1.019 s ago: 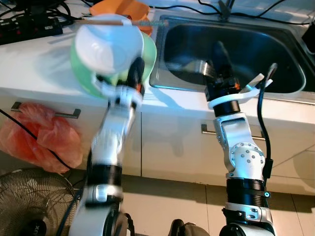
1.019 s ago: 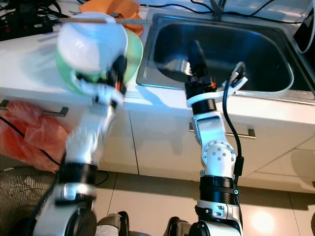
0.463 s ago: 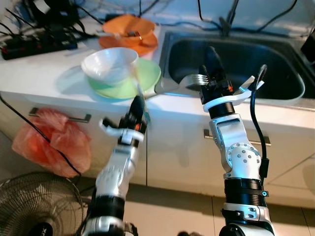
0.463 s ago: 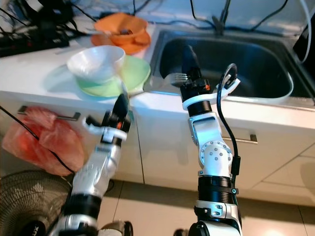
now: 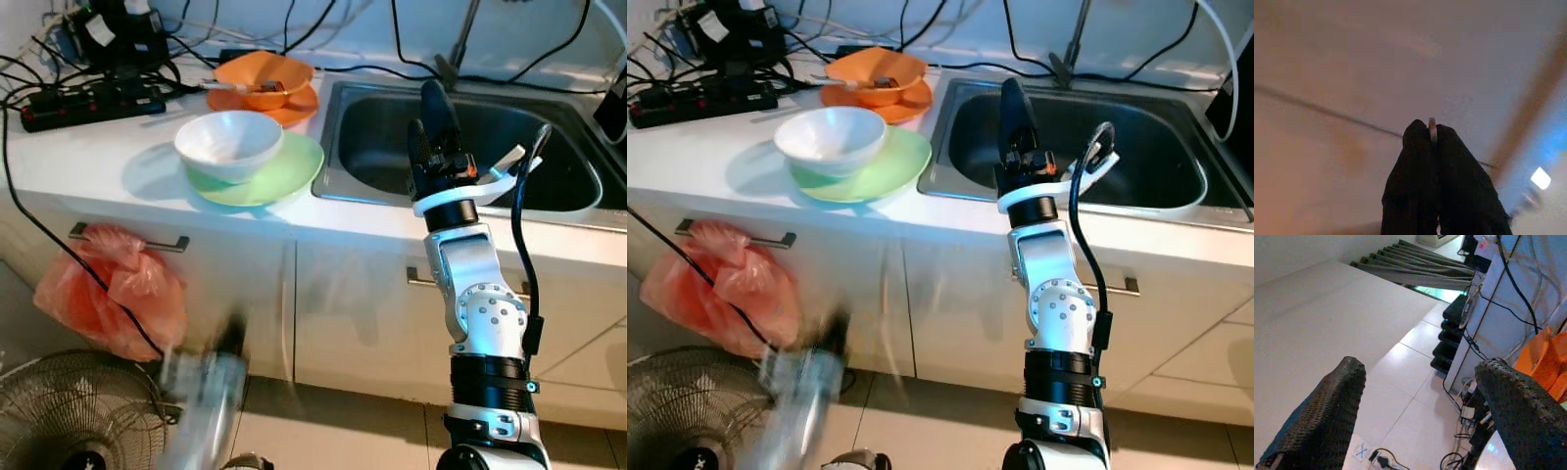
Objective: Kitchen organization
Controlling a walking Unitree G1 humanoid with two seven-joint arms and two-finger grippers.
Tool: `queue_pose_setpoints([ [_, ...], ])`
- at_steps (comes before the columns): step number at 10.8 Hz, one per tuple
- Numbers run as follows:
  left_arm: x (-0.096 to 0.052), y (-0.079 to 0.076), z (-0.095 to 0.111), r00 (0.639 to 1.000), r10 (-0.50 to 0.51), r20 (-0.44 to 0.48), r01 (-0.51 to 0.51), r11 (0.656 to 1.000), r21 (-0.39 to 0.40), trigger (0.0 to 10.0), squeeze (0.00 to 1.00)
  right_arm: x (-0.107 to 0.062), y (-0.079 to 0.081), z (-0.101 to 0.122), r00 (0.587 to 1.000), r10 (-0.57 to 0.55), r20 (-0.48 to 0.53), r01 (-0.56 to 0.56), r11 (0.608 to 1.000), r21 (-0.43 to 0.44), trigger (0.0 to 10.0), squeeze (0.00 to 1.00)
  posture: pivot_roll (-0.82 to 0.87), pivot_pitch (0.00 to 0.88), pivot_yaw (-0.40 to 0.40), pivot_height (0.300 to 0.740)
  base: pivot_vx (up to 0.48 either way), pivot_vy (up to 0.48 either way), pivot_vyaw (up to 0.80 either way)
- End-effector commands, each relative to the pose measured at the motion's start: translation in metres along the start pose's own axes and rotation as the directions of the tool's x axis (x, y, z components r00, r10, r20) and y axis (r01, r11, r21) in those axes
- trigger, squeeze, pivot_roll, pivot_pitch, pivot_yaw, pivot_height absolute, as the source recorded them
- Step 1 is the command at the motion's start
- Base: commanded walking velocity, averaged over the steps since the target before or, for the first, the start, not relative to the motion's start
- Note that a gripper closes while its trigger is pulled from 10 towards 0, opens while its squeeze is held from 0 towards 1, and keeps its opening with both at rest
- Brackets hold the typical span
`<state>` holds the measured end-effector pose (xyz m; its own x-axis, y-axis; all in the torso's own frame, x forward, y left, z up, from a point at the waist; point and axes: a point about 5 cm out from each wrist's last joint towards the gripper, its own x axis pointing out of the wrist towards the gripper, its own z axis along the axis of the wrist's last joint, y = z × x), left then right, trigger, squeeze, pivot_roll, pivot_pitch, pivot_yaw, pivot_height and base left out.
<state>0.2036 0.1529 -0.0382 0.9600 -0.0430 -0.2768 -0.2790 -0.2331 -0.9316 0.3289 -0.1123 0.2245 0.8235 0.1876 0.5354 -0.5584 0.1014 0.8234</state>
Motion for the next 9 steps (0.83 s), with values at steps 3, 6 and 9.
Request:
queue_pose_setpoints([
  [3,0.0562,-0.2763,-0.2185,0.637,-0.629,-0.446,0.646,0.751,-0.136,10.0,0.0,0.0087,0.0134,-0.0143,0.998,0.054,0.027,-0.056,0.995,0.088,10.0,0.0,0.1,0.165,-0.037,0.74,0.0,0.0,0.0],
  [6,0.0562,-0.2763,-0.2185,0.637,-0.629,-0.446,0.646,0.751,-0.136,10.0,0.0,0.0087,0.0134,-0.0143,0.998,0.054,0.027,-0.056,0.995,0.088,10.0,0.0,0.1,0.165,-0.037,0.74,0.0,0.0,0.0],
  [9,0.0562,-0.2763,-0.2185,0.637,-0.629,-0.446,0.646,0.751,-0.136,10.0,0.0,0.0087,0.0134,-0.0143,0.998,0.054,0.027,-0.056,0.995,0.088,10.0,0.0,0.1,0.165,-0.037,0.74,0.0,0.0,0.0],
])
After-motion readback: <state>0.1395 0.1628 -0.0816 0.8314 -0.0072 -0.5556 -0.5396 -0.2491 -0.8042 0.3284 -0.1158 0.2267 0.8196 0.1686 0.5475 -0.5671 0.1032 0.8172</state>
